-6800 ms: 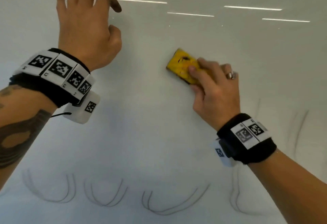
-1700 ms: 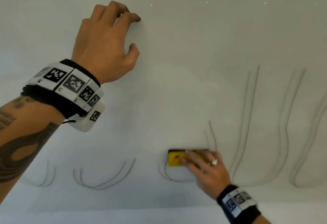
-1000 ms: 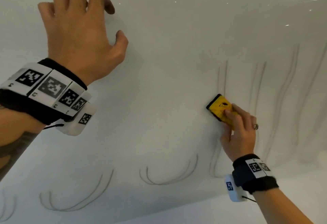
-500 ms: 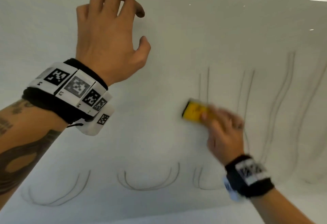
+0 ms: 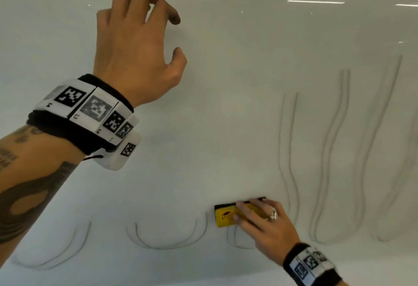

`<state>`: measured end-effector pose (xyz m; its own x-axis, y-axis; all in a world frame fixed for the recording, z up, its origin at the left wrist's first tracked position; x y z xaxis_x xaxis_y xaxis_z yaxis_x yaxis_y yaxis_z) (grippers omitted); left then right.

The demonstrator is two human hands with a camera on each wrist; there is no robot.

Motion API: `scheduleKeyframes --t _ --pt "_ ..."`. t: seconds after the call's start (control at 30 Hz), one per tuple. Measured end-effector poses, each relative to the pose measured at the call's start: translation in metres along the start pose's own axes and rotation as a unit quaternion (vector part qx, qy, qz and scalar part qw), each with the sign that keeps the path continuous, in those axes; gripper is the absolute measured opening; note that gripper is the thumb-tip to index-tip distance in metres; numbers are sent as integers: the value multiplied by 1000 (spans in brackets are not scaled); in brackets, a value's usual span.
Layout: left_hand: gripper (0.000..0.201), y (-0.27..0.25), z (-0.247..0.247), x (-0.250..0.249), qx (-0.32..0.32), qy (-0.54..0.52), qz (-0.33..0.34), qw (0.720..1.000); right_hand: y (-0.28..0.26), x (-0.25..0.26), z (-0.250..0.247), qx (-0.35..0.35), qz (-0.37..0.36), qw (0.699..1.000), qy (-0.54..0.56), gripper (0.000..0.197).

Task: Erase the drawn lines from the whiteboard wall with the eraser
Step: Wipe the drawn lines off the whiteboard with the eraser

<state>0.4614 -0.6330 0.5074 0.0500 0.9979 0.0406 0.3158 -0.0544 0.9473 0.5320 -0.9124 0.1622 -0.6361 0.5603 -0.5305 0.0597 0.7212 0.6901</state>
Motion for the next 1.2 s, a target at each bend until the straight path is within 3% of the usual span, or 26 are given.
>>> scheduleKeyframes --t 0.07,0.2,0.3,0.37,0.43,0.5,0.57,0.67,0.73,0.87,0.93,1.07,1.2 --pt "48 6 2 -10 -3 -4 -1 1000 32 -42 -26 -51 19 998 -32 35" --pt "50 10 11 -28 -4 -6 5 1000 107 -165 -95 -232 199 951 -39 36" --pt "52 11 20 -39 4 -5 5 1000 118 -189 -107 -265 243 933 -22 29" --pt "54 11 25 -42 9 0 -4 1000 89 -156 -78 -239 209 947 -44 37" --pt "56 9 27 -44 9 7 -14 1000 30 -97 -36 -164 164 973 -19 48" --pt "58 6 29 -46 10 19 -18 1000 -37 -43 -3 -82 134 988 -5 47" --pt "59 4 30 -47 13 32 -18 999 -74 -25 8 -27 112 993 10 42" --pt "57 1 29 -44 11 43 -8 999 -54 -62 -10 -42 74 996 -7 45" --pt "56 1 30 -44 11 43 2 999 -15 -101 -38 -98 114 988 -27 52" --pt "57 -3 32 -41 11 56 13 998 56 -193 -100 -205 210 956 -27 30" --pt "57 -1 32 -41 15 55 22 998 72 -215 -117 -231 248 941 -23 30" --pt "56 3 29 -41 15 45 23 999 20 -150 -69 -208 238 948 -49 39" --pt "57 0 30 -46 22 57 17 998 -89 -53 -10 -60 233 970 -32 52"
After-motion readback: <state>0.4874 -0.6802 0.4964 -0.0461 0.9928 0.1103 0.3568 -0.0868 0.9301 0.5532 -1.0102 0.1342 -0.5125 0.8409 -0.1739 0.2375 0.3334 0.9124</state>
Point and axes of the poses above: each hand's wrist, its own y-axis towards the middle knuckle, its own z-axis out of the palm, x = y × z, the point moved 1 cm from there along y, towards the middle knuckle, and after that the axes turned 6 degrees about -z, right-handed, at the moved point
